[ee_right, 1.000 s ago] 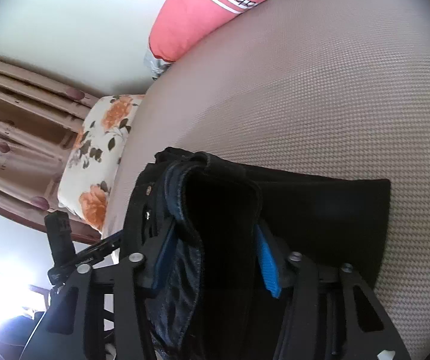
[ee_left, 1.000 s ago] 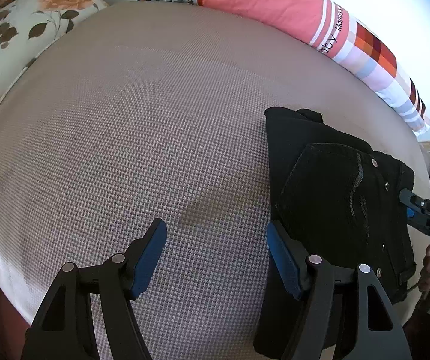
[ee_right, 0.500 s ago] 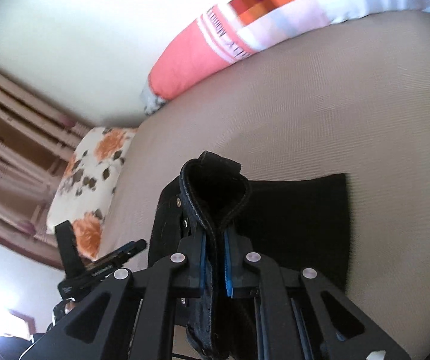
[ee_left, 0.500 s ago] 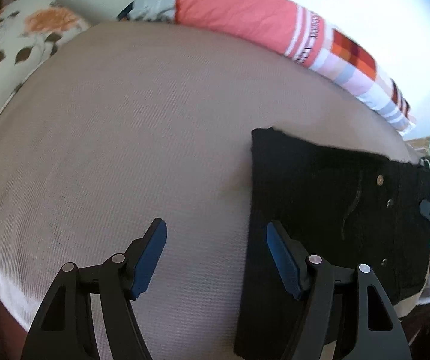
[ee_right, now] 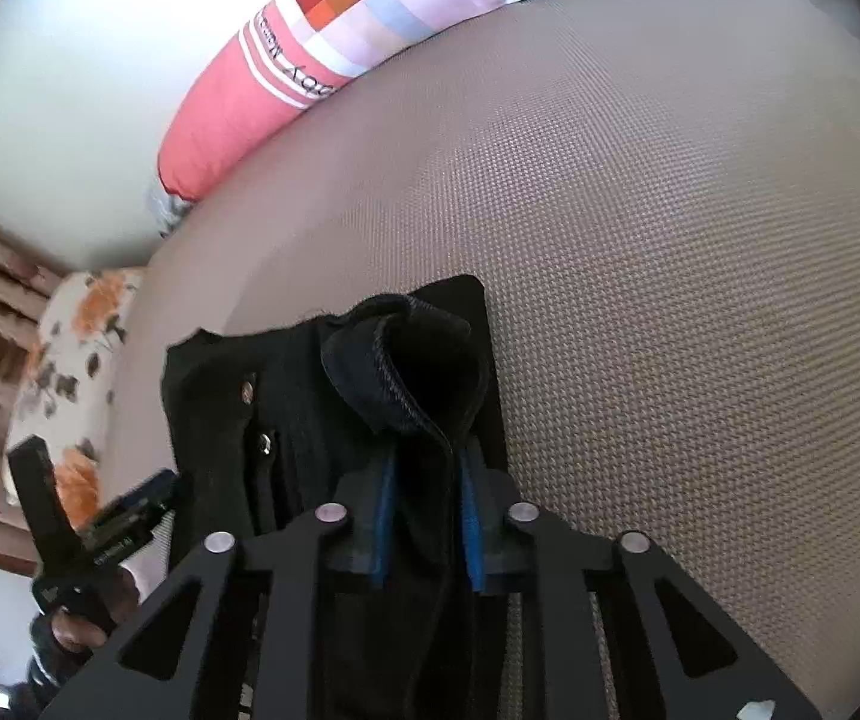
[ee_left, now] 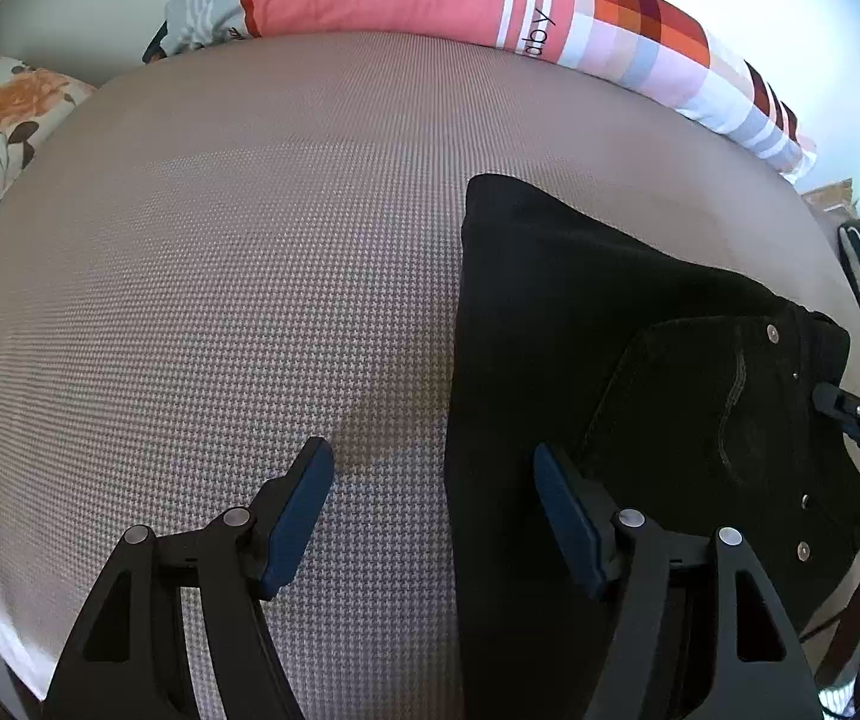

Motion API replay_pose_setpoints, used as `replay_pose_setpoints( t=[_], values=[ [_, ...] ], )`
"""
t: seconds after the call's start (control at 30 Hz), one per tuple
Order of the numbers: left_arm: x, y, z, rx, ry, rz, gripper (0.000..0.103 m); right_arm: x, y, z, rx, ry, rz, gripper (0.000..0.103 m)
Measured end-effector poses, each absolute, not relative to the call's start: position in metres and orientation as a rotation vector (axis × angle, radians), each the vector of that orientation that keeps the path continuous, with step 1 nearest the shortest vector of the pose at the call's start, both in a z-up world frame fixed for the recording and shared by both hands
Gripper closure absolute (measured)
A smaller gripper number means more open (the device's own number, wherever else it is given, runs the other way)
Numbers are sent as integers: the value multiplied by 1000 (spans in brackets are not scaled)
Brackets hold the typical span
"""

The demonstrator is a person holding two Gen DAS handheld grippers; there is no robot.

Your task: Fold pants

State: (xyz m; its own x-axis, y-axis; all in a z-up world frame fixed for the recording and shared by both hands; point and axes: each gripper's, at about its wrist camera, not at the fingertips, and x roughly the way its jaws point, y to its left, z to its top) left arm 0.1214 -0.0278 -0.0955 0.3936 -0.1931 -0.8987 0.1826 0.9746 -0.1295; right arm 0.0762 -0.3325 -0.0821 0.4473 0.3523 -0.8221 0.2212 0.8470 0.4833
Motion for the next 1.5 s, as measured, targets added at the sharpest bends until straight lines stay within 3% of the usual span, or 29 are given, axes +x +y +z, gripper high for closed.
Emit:
replay_pose_setpoints(
  t=[0.4,0.7,0.97,1.33,1.5],
  values=[
    [79,-33,-91,-3,1166,-311,33,15,-321,-56,564,1165,90,80],
    [68,-40,-91,21,1149,-310,33,-6,-305,-48,518,1149,80,90],
    [62,-45,-94,52,1132,-311,33,-12,-304,-60,486,1167,42,92],
    [63,-45,-97,48,1129,-296,29,-11,-307,-66,531,1171,34,90],
    [62,-44,-98,47,1129,-292,27,-12,-310,-65,537,1172,21,81]
  ],
)
